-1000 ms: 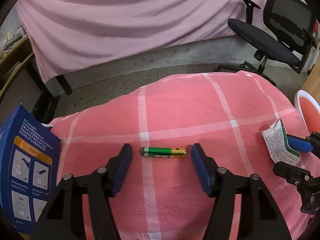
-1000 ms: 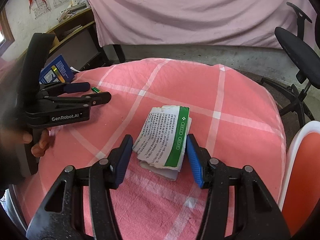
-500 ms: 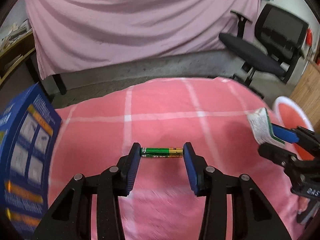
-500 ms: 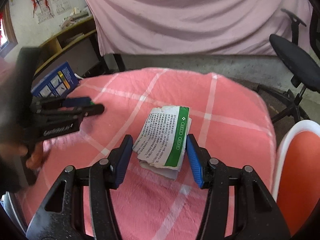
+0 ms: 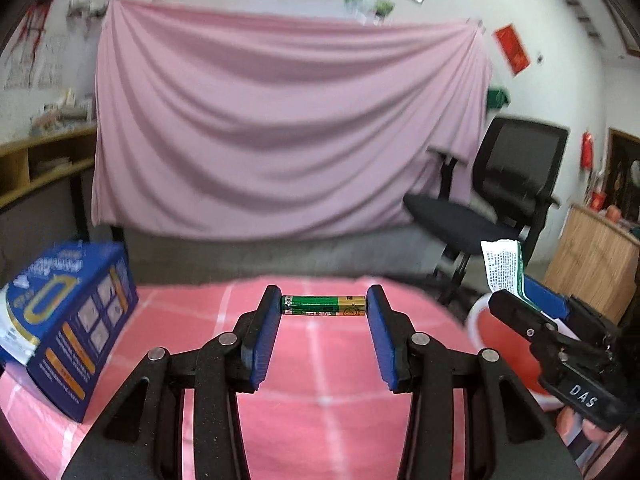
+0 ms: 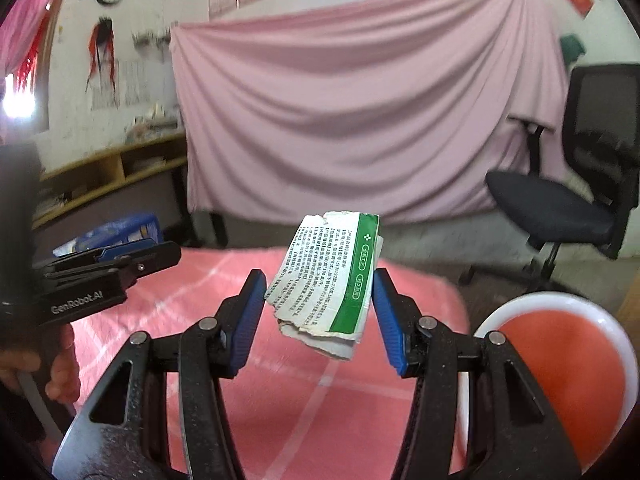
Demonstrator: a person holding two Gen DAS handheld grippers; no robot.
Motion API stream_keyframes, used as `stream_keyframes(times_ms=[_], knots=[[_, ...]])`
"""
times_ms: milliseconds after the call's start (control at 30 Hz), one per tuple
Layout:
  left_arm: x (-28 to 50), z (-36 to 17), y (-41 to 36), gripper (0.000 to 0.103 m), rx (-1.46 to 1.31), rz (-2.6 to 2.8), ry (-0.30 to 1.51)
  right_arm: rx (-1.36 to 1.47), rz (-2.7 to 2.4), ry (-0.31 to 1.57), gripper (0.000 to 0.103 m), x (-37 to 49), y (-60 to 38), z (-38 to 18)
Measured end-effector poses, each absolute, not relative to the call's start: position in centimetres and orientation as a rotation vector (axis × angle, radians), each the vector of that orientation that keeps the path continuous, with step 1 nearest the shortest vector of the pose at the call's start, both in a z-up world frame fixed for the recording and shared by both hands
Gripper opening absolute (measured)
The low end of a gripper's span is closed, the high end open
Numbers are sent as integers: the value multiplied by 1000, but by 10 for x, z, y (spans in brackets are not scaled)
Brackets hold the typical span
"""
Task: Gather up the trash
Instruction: 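Lift the box and battery and carry both tools over the bucket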
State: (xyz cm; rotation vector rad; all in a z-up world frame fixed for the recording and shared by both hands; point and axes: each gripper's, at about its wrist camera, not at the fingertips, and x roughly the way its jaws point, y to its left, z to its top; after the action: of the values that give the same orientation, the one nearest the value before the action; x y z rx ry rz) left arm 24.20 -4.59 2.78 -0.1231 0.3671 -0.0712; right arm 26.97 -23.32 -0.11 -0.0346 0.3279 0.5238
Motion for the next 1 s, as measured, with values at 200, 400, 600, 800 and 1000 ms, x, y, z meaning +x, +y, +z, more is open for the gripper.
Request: stream_keyframes(times_ms=[200, 400, 600, 800, 1000], knots=[[228, 56, -69, 38, -112, -111, 219, 29, 432, 136, 73, 248, -269, 24], [224, 68, -101, 39, -69, -176, 152, 49, 341, 46, 73, 237, -301, 37], [231, 66, -138, 39, -23, -232, 153, 71, 278, 42, 73, 233, -330, 36], [235, 61, -173, 39, 6, -284, 173, 83, 224, 50, 73, 229, -356, 32], [244, 52, -202, 39, 35, -335, 216, 95, 185, 81, 73, 227, -376, 26]])
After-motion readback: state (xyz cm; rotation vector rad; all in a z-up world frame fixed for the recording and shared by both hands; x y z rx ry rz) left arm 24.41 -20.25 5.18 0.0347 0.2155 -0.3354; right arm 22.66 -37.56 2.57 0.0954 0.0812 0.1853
